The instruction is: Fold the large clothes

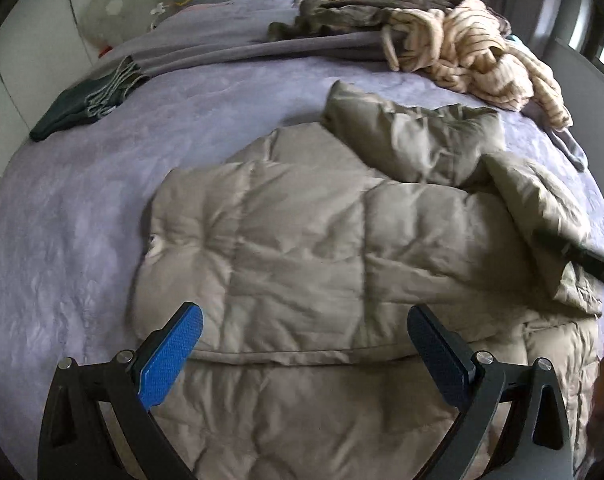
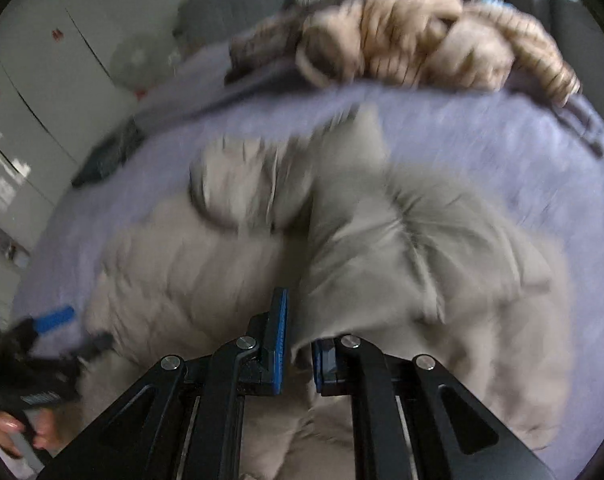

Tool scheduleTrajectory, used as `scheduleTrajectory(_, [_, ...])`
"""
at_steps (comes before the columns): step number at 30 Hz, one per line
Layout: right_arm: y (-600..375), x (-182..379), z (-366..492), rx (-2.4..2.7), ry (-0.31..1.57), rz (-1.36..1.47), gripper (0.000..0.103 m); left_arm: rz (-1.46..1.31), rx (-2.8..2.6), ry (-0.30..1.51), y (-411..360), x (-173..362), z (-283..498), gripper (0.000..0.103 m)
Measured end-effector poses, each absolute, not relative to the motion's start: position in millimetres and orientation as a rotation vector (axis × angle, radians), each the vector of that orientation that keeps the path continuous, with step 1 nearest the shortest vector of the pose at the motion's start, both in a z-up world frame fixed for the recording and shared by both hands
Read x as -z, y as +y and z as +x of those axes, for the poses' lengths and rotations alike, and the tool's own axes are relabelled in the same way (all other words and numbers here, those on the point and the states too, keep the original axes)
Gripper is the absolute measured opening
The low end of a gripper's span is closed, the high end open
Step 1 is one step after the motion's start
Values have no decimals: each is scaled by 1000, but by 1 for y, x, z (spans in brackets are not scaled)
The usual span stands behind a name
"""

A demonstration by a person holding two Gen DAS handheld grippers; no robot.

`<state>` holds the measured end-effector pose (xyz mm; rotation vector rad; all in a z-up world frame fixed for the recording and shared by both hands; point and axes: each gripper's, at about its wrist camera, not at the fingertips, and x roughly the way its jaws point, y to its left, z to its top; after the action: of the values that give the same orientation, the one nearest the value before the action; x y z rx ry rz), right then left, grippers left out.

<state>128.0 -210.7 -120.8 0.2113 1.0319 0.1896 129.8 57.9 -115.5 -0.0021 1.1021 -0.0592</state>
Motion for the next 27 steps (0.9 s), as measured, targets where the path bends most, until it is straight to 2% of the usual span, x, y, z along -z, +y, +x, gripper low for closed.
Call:
scheduleTrajectory(4, [-199, 150, 124, -162, 1113, 223, 13, -28, 64, 1118, 64, 124, 131, 103])
scheduleTrajectory(6, [-200, 157, 129, -145, 1141, 243, 16, -40, 79, 1128, 63, 129, 134, 103])
scheduleTrajectory(7, [-204, 157, 130, -147, 1152, 281, 25, -44, 86, 1131, 61, 130, 134, 103])
scheduleTrajectory(8, [-206, 154, 130, -154, 1159, 317, 41, -51, 98, 1133, 58, 130, 136, 103])
scheduleTrajectory(9, [-211, 151, 127, -167, 1162, 365, 52, -54, 108, 1133, 56, 130, 137, 103])
scheduleTrajectory(10, [-218, 145, 121, -184, 1146, 431, 69, -58, 119, 1130, 54, 130, 139, 103])
scheduleTrajectory(11, [-226, 139, 115, -194, 1119, 493, 72, -62, 127, 1125, 53, 129, 141, 103])
scheduleTrajectory(19, [-315, 132, 87, 14, 981, 880, 72, -134, 147, 1121, 66, 126, 156, 103])
scheduleTrajectory(20, [-322, 131, 88, 37, 952, 914, 65, -137, 148, 1119, 69, 126, 157, 103])
scheduleTrajectory(21, [-322, 127, 90, 46, 929, 925, 54, -139, 148, 1118, 74, 125, 157, 103])
scheduleTrajectory(22, [-317, 121, 96, 48, 918, 895, 33, -141, 147, 1118, 78, 125, 157, 103])
scheduleTrajectory(23, [-309, 114, 103, 46, 918, 848, 21, -149, 142, 1118, 84, 124, 156, 103])
scheduleTrajectory(27, [-244, 85, 129, -101, 927, 569, 16, -222, 132, 1111, 108, 121, 159, 103])
